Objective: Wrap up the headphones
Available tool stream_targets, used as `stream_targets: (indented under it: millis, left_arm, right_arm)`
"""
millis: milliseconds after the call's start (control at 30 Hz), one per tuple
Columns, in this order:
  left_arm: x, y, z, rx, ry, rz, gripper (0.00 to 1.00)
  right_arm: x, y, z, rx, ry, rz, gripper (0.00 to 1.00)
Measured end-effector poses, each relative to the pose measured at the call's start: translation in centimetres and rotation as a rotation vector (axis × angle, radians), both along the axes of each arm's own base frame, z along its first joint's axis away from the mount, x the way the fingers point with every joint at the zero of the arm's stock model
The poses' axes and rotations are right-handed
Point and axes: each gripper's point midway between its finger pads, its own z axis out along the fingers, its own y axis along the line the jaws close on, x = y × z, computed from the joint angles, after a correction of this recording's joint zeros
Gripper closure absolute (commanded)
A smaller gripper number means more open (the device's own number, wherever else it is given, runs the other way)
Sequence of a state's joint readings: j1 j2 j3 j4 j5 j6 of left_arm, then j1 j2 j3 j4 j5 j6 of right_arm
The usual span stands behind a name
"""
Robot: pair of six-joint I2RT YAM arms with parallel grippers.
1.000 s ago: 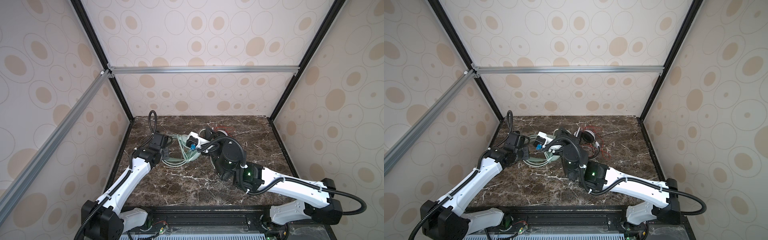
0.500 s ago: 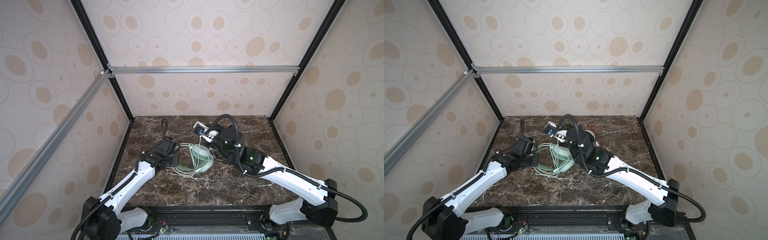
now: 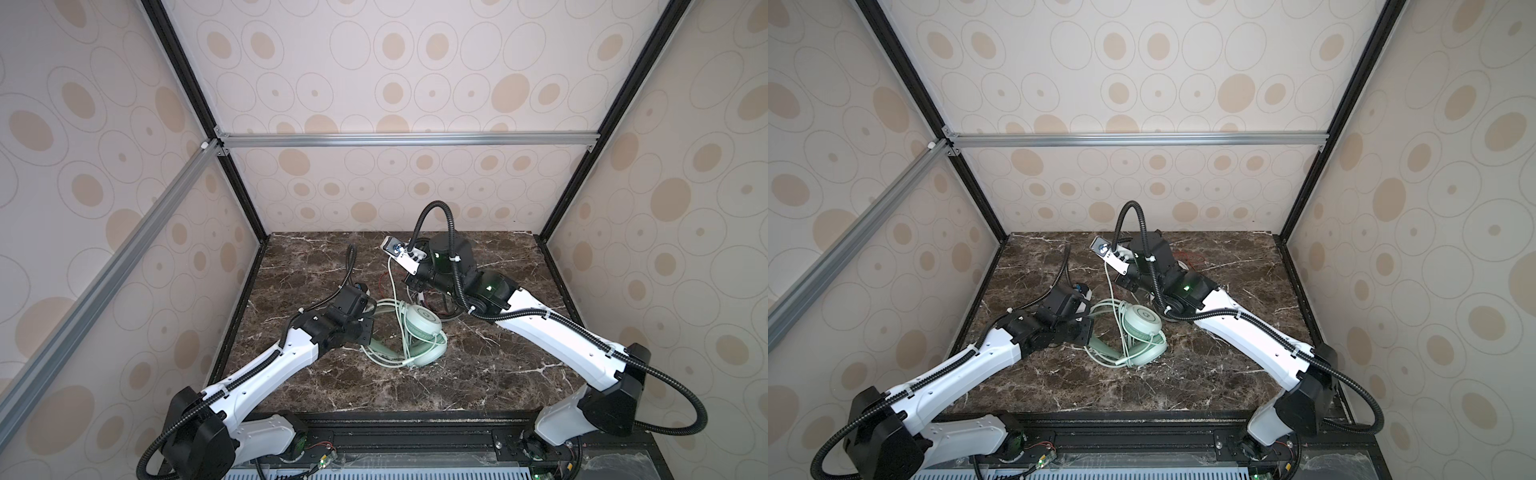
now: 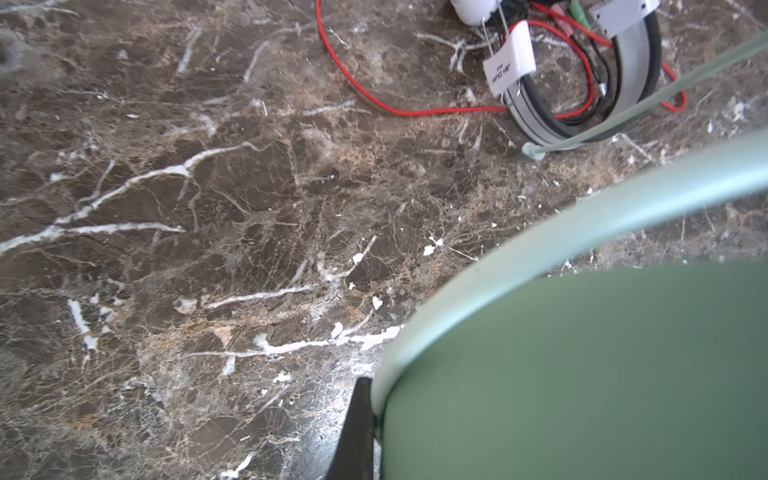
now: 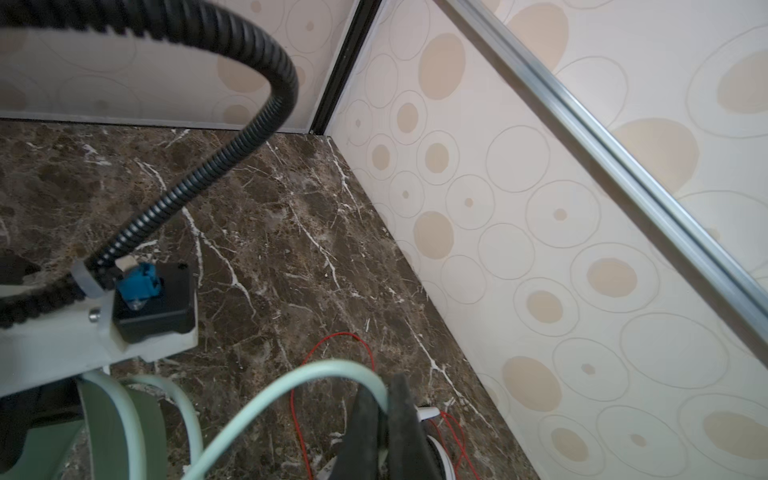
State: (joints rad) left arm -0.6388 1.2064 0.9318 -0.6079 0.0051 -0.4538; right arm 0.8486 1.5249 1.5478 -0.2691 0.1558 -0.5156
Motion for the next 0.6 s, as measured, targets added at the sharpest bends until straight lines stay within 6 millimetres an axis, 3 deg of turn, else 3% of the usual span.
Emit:
stream_targets:
  millis: [167,400,600]
  left_arm:
    - [0.0,0.0,0.0,0.001,-0.002,0.000,1.00]
    - [0.3,-0.1,0.7,-0.006,-0.018,0.005,1.00]
    - [0.6,-0.9,3.3,-0.065,-0.048,0.002,1.00]
  right_arm:
    - [1.5,-0.2,-0.9,0.040,0.067,-0.023,1.00]
    - [4.5,-2.8,-2.6,0.119,0.206,-0.110,1.00]
    - [6.5,-4.4,-5.4,0.217,0.366,-0.119,1.00]
